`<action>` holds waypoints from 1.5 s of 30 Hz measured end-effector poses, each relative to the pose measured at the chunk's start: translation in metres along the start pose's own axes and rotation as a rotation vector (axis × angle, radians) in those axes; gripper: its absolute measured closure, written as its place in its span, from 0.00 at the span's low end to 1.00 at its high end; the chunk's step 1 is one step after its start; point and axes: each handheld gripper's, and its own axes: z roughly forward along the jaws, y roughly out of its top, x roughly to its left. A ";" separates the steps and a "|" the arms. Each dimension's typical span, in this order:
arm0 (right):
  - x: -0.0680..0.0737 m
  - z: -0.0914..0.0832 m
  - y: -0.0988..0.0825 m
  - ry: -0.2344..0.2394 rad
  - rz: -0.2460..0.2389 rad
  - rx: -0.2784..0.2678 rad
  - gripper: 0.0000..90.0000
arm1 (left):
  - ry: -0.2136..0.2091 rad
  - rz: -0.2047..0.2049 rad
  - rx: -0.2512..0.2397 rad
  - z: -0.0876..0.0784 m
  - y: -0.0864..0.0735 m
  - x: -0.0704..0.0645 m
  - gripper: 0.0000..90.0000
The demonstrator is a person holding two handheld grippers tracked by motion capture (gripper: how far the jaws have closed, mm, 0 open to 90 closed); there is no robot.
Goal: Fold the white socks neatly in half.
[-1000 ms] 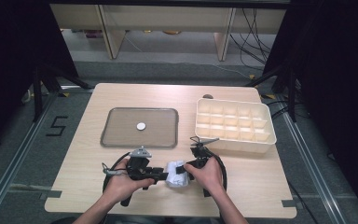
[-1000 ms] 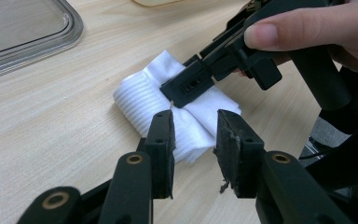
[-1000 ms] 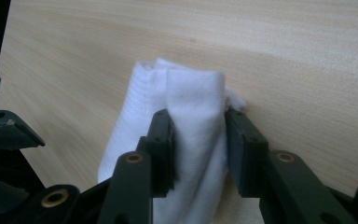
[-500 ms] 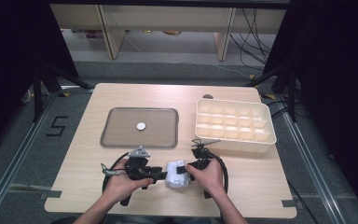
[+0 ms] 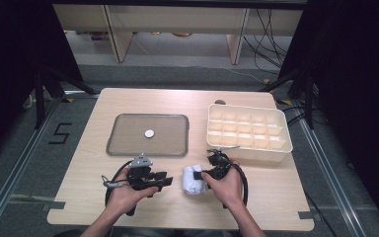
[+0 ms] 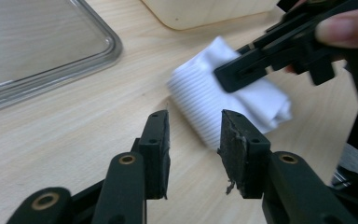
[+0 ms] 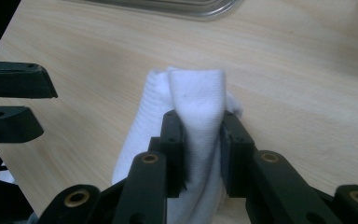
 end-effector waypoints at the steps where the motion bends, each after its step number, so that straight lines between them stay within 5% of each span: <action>1: -0.001 -0.003 0.001 0.004 -0.019 -0.012 0.83 | 0.011 0.006 -0.012 0.000 -0.001 0.001 0.67; 5: -0.003 -0.014 0.003 -0.067 -0.036 -0.022 0.83 | 0.042 0.002 -0.056 0.001 -0.007 0.004 0.64; 8: 0.001 -0.024 0.005 -0.089 0.015 -0.019 0.83 | 0.063 0.022 -0.068 0.001 -0.011 0.006 0.62; 9: -0.002 -0.026 0.007 -0.122 -0.030 -0.032 0.83 | 0.063 0.023 -0.076 0.001 -0.012 0.007 0.62; 19: -0.002 -0.051 0.017 -0.149 -0.033 -0.088 0.83 | 0.088 0.030 -0.105 0.002 -0.018 0.012 0.60; 21: -0.006 -0.053 0.019 -0.163 -0.078 -0.117 0.83 | 0.087 0.019 -0.108 0.003 -0.019 0.011 0.60; 22: -0.002 -0.055 0.019 -0.155 -0.016 -0.102 0.83 | 0.089 0.021 -0.111 0.003 -0.020 0.012 0.60; 23: -0.007 -0.056 0.020 -0.171 -0.075 -0.126 0.83 | 0.091 0.034 -0.113 0.003 -0.020 0.012 0.60; 25: -0.007 -0.060 0.021 -0.180 -0.079 -0.126 0.83 | 0.096 0.031 -0.114 0.004 -0.020 0.012 0.60; 28: -0.006 -0.063 0.022 -0.181 -0.056 -0.124 0.83 | 0.100 0.030 -0.114 0.004 -0.021 0.013 0.60; 29: -0.002 -0.064 0.022 -0.182 -0.007 -0.115 0.83 | 0.102 0.029 -0.116 0.004 -0.021 0.013 0.59; 33: -0.008 -0.069 0.026 -0.199 -0.066 -0.137 0.83 | 0.117 0.026 -0.112 0.003 -0.021 0.013 0.59; 35: -0.003 -0.070 0.026 -0.188 -0.014 -0.140 0.83 | 0.111 0.022 -0.124 0.004 -0.022 0.014 0.58; 37: -0.008 -0.072 0.029 -0.210 -0.061 -0.144 0.83 | 0.111 0.009 -0.127 0.004 -0.023 0.013 0.57; 42: -0.008 -0.073 0.032 -0.202 -0.071 -0.180 0.83 | 0.115 0.019 -0.135 0.003 -0.024 0.012 0.56; 43: -0.003 -0.074 0.032 -0.210 -0.017 -0.167 0.82 | 0.118 0.024 -0.127 0.002 -0.025 0.012 0.56; 45: -0.008 -0.077 0.035 -0.213 -0.088 -0.188 0.82 | 0.113 0.015 -0.128 0.003 -0.026 0.012 0.56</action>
